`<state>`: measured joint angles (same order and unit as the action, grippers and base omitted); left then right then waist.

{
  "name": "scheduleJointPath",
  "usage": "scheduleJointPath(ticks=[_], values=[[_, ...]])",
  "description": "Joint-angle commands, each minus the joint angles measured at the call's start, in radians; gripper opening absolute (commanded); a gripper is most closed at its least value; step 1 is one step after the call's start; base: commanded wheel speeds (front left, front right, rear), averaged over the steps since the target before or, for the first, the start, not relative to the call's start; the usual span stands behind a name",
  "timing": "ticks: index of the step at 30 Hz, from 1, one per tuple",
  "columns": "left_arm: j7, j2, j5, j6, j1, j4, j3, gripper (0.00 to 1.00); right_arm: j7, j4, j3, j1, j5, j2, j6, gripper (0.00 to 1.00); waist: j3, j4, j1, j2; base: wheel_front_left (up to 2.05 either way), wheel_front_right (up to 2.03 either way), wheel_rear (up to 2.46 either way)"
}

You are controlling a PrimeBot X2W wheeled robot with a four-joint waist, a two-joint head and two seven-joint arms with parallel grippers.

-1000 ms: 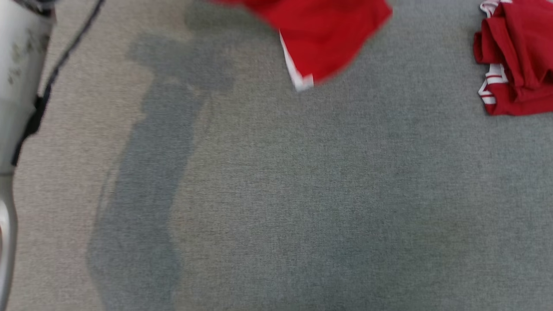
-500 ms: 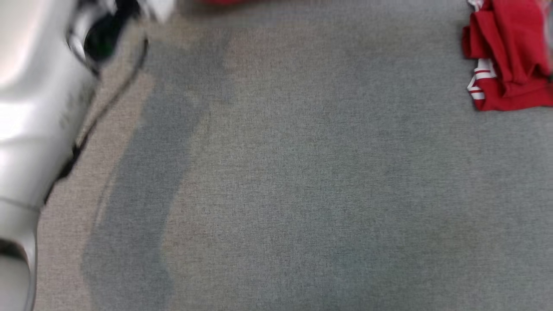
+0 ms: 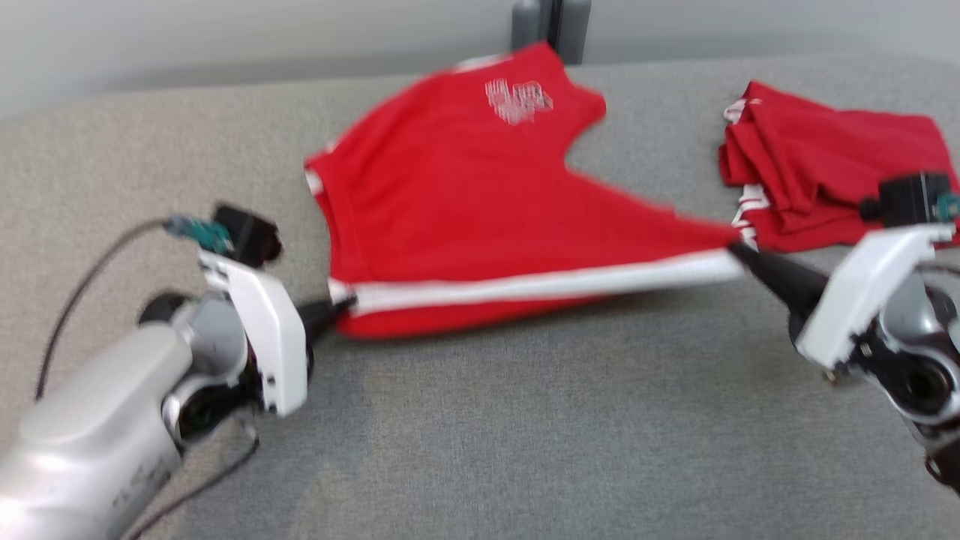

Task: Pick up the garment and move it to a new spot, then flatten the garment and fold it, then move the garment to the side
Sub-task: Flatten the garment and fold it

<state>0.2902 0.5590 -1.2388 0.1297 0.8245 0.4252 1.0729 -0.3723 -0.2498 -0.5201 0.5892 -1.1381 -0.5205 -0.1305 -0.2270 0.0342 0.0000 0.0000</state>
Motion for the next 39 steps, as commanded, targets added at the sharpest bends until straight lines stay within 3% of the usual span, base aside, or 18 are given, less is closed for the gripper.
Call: scheduleJointPath(ticks=[1,5,8,16,22,26,31,37,39], values=[[0.029,0.026,-0.025,-0.001,-0.038,-0.031,0.008,0.0,-0.03,0.019,0.012,-0.053,-0.02,-0.03,-0.001,0.0,0.069,-0.001,0.0,0.0,0.0,0.0,0.0],[0.12,0.067,-0.084,-0.025,-0.118,-0.112,0.043,0.0,-0.119,0.057,0.025,-0.168,-0.055,-0.067,-0.001,0.0,0.114,-0.004,0.0,0.0,0.0,0.0,0.0],[0.243,0.133,-0.167,-0.06,-0.198,-0.259,0.087,0.0,-0.263,0.124,0.062,-0.306,-0.094,-0.12,-0.001,0.0,0.157,-0.008,0.0,0.0,0.0,0.0,0.0],[0.329,0.232,-0.242,-0.136,-0.277,-0.476,0.113,0.0,-0.413,0.26,0.208,-0.495,-0.05,-0.137,-0.001,0.0,0.187,-0.028,0.0,0.0,0.0,0.0,0.0],[0.34,0.259,-0.264,-0.16,-0.262,-0.541,0.094,0.0,-0.529,0.344,0.355,-0.546,0.037,-0.044,-0.001,0.0,0.161,-0.051,0.0,0.0,0.0,0.0,0.0],[0.367,0.257,-0.267,-0.159,-0.2,-0.546,0.068,0.0,-0.619,0.374,0.443,-0.48,0.115,0.042,-0.001,0.0,0.101,-0.073,0.0,0.0,0.0,0.0,0.0],[0.427,0.223,-0.313,-0.143,-0.099,-0.522,0.017,0.0,-0.753,0.364,0.536,-0.322,0.208,0.142,-0.001,0.0,-0.002,-0.118,0.0,0.0,0.0,0.0,0.0],[0.57,0.17,-0.406,-0.121,0.067,-0.448,-0.038,0.0,-0.921,0.296,0.618,-0.062,0.318,0.233,-0.001,0.0,-0.128,-0.162,0.0,0.0,0.0,0.0,0.0],[0.596,0.16,-0.41,-0.132,0.118,-0.414,-0.053,0.0,-0.953,0.264,0.64,0.03,0.353,0.271,-0.001,0.0,-0.161,-0.169,0.0,0.0,0.0,0.0,0.0]])
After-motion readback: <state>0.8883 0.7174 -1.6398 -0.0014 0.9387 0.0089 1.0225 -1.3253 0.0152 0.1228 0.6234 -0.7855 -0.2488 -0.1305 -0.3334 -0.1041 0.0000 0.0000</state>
